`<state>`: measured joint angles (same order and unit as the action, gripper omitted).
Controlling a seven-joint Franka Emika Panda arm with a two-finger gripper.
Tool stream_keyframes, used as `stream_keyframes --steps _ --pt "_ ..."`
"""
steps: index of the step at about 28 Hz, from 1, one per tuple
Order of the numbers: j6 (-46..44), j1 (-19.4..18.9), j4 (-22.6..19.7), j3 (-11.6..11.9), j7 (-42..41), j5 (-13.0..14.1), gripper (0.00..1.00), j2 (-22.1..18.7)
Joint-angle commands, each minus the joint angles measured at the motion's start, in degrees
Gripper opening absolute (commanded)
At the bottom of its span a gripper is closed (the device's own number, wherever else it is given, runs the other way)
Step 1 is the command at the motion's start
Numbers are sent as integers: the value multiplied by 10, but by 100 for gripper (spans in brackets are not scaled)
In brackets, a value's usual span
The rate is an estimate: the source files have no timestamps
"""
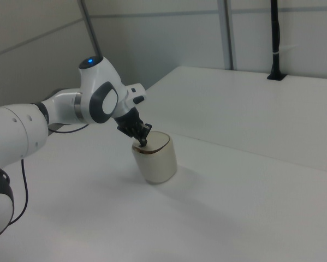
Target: Open the trash can
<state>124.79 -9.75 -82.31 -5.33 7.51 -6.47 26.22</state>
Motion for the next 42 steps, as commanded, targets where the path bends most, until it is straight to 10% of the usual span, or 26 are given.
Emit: stream_keyframes --steps 1,26,42 --pt "-44 -2 -4 2 12 16 0 -45" --pt "-296 38 -10 12 -14 35 0 -198" --pt "-331 55 -96 50 -40 51 0 -274"
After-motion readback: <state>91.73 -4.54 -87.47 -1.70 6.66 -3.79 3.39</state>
